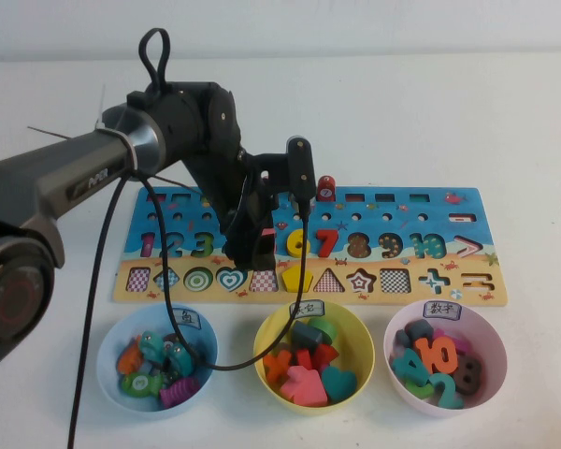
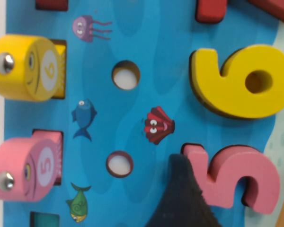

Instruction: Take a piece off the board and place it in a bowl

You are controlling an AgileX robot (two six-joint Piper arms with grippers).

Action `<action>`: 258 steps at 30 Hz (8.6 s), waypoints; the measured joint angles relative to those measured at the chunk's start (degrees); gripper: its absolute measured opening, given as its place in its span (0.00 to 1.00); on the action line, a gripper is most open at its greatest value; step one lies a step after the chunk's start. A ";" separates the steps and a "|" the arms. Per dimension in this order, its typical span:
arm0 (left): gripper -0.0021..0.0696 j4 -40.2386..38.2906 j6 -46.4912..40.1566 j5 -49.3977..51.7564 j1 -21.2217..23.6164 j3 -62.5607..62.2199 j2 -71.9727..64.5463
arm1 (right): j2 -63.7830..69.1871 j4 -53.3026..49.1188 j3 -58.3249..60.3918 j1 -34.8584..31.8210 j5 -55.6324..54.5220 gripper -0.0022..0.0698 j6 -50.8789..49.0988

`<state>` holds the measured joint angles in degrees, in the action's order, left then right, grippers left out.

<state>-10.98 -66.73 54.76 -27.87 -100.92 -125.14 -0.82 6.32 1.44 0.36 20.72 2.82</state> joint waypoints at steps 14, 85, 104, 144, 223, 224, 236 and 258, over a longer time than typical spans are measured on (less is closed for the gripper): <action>0.62 0.00 0.11 -0.29 0.04 0.00 1.05 | 0.00 0.00 0.00 0.00 0.00 0.01 0.00; 0.65 0.10 0.22 0.08 0.04 0.42 0.39 | 0.00 0.10 0.00 0.00 0.00 0.01 0.00; 0.78 0.21 0.31 0.86 0.04 0.42 0.61 | 0.00 0.20 0.00 0.00 0.00 0.01 0.00; 0.83 1.69 0.31 -0.89 0.55 -0.45 1.26 | 0.00 0.20 0.00 0.00 0.00 0.01 0.00; 0.46 -5.55 8.16 6.27 -22.69 -0.58 9.17 | 0.00 0.20 0.00 0.00 0.00 0.01 0.00; 0.46 -6.02 7.89 5.56 -23.35 -0.58 9.04 | 0.00 0.20 0.00 0.00 0.00 0.01 0.00; 0.78 -3.11 6.27 3.40 -24.62 -0.58 7.03 | 0.00 0.20 0.00 0.00 0.00 0.01 0.00; 0.03 1.08 30.23 -22.69 -16.40 39.36 56.49 | 0.00 0.20 0.00 0.00 0.00 0.01 0.00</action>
<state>-9.90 -36.50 32.07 -44.27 -61.55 -68.65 -0.82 6.52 1.44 0.36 20.72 2.82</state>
